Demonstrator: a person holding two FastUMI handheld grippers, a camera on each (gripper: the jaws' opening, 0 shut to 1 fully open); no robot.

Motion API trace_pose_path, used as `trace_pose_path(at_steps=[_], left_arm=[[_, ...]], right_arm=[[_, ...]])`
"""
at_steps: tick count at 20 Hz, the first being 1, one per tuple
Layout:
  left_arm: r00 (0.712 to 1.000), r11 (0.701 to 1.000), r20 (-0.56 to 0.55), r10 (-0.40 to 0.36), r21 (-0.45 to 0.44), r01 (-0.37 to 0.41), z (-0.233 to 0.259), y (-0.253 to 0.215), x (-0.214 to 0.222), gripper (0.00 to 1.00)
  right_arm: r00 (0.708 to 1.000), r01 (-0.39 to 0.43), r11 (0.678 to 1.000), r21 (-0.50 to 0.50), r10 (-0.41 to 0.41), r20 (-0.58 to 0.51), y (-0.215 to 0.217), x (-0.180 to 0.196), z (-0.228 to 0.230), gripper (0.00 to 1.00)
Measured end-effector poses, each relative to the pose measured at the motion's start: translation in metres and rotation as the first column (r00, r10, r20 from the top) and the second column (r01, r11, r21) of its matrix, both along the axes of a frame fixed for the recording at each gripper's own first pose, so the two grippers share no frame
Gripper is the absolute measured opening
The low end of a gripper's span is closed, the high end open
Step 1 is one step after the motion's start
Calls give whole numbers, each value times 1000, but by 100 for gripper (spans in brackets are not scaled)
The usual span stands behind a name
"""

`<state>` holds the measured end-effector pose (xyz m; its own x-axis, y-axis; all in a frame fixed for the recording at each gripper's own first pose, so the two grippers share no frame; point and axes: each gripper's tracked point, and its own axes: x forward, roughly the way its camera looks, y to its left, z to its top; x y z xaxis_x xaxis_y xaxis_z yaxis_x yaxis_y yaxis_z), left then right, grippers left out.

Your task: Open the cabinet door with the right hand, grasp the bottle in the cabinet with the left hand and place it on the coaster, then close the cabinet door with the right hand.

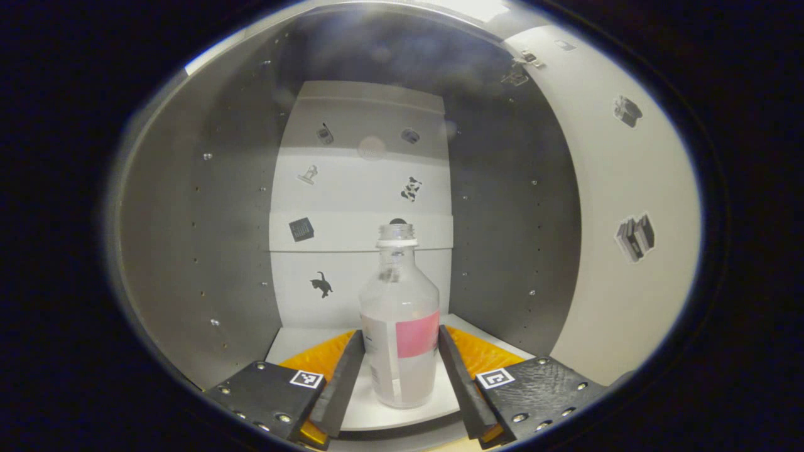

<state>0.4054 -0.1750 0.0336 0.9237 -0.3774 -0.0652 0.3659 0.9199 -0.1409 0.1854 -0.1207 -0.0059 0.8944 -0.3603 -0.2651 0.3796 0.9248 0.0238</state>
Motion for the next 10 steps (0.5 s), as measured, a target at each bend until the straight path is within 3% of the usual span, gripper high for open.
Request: trace_pose_path(at_steps=[1,2,3,4,5,10], left_arm=[[1000,1000,4,-1,-6,1,2,1,-4,73],[1000,1000,7,-3,-10,3,5,1,-8,75],[1000,1000,10,-2,-15,2,6,3,-14,75],[1000,1000,10,1,-16,0,7,5,-18,75],[1000,1000,9,4,-19,-4,8,7,-22,75],[999,999,12,34,-37,-34,13,26,-49,75]], right_arm=[[1000,-6,1000,1,6,1,0,1,-1,98],[1000,-13,1000,1,13,0,1,1,0,94],[1000,-21,1000,0,21,-1,2,2,-1,98],[1000,-30,1000,-1,30,-2,3,2,0,94],[999,-40,999,1,40,-2,4,5,-1,98],[995,-99,995,17,100,-9,12,16,-6,98]])
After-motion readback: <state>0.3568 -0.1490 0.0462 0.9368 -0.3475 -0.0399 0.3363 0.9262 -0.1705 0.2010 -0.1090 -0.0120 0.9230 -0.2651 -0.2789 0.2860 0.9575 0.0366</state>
